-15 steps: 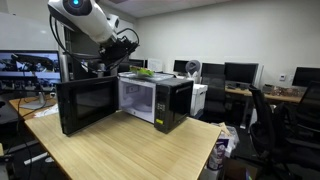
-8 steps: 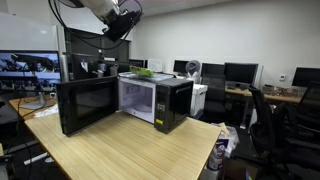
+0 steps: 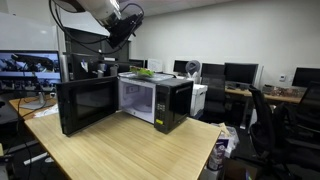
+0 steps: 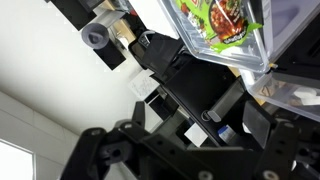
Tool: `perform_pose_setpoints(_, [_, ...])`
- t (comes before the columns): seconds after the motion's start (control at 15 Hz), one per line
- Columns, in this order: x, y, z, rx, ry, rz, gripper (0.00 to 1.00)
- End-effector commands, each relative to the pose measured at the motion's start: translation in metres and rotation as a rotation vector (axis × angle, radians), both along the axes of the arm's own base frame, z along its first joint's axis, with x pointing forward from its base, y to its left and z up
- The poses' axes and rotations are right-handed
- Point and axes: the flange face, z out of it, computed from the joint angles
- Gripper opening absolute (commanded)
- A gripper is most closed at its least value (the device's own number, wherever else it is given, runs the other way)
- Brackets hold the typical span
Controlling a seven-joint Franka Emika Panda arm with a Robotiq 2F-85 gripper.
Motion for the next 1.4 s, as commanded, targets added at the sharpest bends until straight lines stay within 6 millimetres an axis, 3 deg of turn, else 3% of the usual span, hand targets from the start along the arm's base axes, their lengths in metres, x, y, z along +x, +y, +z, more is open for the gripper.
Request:
perform_pose_setpoints(0.0, [0.009,0.003,-0.011,-0.061,0.035,-0.010,1.00])
perform_pose_setpoints(0.53, [0.029,0.020,-0.038,-0.149,0.095,-0.022,1.00])
perform_pose_setpoints(0.8, [0.046,0.025,-0.047,-0.182,0.112,-0.056,1.00])
perform_pose_setpoints(0.93, [0.060,0.027,-0.062,-0.211,0.140,-0.058,1.00])
perform_pose_setpoints(1.33, [0.073,0.036,-0.073,-0.223,0.157,-0.026,1.00])
